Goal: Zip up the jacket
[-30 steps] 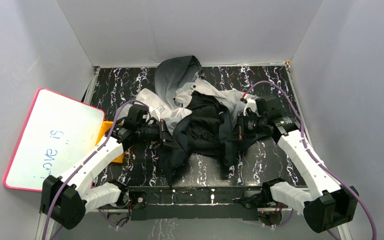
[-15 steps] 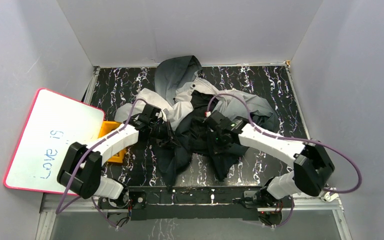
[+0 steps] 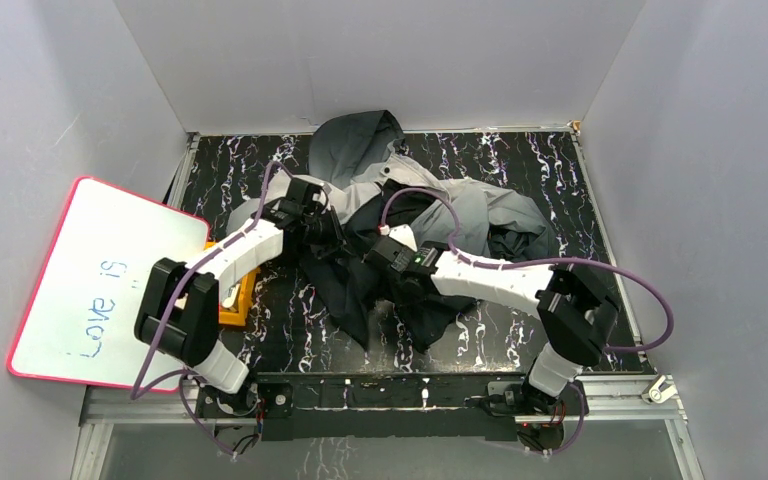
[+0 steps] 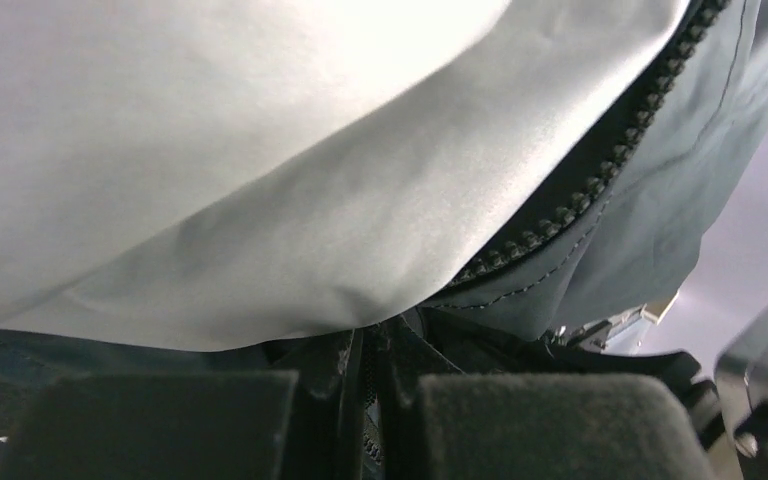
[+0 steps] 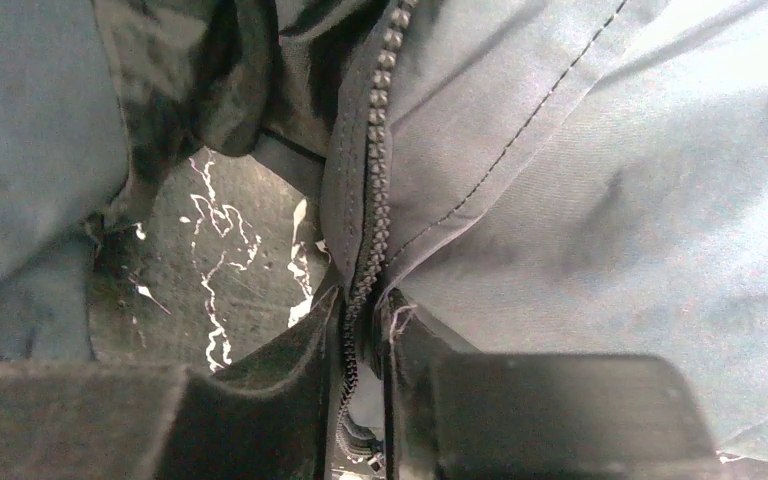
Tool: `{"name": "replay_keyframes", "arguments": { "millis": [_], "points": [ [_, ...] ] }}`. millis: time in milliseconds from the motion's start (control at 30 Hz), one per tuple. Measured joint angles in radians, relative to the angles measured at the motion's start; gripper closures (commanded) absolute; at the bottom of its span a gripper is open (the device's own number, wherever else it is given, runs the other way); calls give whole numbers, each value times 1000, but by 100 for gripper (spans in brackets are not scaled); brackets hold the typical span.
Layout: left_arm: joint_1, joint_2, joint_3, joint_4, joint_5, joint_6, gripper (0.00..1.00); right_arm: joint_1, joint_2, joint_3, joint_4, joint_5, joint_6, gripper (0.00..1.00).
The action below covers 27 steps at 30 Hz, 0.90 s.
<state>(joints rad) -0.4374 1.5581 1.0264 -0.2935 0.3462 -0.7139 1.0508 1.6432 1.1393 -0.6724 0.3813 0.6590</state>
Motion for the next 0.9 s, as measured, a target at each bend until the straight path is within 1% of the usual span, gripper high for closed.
{"name": "replay_keyframes", "arguments": {
  "millis": [33,67,133,200,233,333,400,467,600,800,900],
  "points": [
    [7,6,10,-3,-5,5,100,2,1,4,3,4,2,56],
    [14,13,21,-6,-11,13,96,4,1,9,6,8,7,49],
    [24,27,39,-17,-17,27,82,5,-1,18,18,13,11,41],
    [25,33,49,-29,-20,47,63,5,-14,19,24,13,11,36],
    [25,32,51,-32,-21,55,56,5,-26,19,23,13,11,32],
    [24,27,53,-38,-18,78,39,5,-87,14,25,9,12,27],
    [24,13,54,-44,-16,96,30,5,-151,-2,25,5,11,26],
    [24,-16,54,-55,-14,111,24,5,-227,-28,27,1,12,24],
    [24,-103,53,-81,-10,143,17,5,-335,-68,16,-12,14,24],
    [24,-256,42,-165,-3,196,13,5,-443,-122,-37,-42,16,26],
    [24,-320,27,-214,2,217,12,5,-486,-173,-67,-68,20,30]
  ]
}}
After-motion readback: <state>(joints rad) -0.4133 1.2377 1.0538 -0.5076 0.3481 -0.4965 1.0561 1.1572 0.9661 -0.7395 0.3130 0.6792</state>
